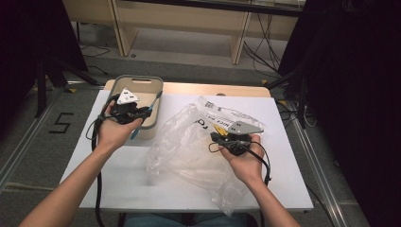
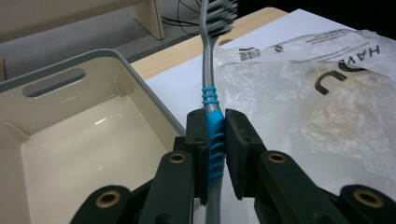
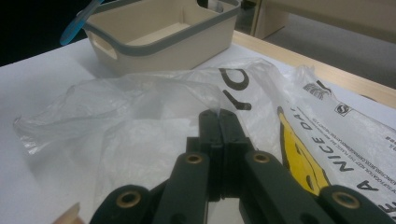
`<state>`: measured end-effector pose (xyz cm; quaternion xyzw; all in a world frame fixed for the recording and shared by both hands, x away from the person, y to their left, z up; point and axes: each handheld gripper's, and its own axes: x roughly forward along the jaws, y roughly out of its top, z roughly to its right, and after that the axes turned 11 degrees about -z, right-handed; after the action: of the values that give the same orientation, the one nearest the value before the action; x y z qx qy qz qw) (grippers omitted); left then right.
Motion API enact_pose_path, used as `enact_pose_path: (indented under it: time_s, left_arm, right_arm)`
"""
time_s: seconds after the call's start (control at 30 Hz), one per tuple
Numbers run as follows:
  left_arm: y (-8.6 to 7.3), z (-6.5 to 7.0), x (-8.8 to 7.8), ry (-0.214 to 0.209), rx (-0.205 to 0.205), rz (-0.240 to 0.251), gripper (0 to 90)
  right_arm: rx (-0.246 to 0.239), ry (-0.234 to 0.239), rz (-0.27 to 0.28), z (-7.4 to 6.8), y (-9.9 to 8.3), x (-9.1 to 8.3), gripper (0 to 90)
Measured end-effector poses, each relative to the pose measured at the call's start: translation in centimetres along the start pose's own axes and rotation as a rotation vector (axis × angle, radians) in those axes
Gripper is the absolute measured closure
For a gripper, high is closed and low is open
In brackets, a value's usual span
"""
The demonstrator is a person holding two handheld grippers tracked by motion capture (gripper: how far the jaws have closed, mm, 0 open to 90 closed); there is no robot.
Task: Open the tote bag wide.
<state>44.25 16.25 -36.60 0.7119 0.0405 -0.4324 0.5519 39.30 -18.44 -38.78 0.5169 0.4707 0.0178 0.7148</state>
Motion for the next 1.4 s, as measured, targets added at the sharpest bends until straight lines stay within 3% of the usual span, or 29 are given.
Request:
enact_pose_path:
  time_s: [1.1, 1.4]
  left_arm:
    - [-2.7, 7.4, -2.5, -0.145, 0.151, 0.024, 79.6]
    - [-3.2, 9.1, -2.9, -0.207, 0.177, 0.014, 79.6]
  right_arm:
    - [0.000, 0.000, -0.003, -0.1, -0.1, 0.1, 90.0]
    - [0.003, 0.002, -0.006, -0.1, -0.1, 0.2, 90.0]
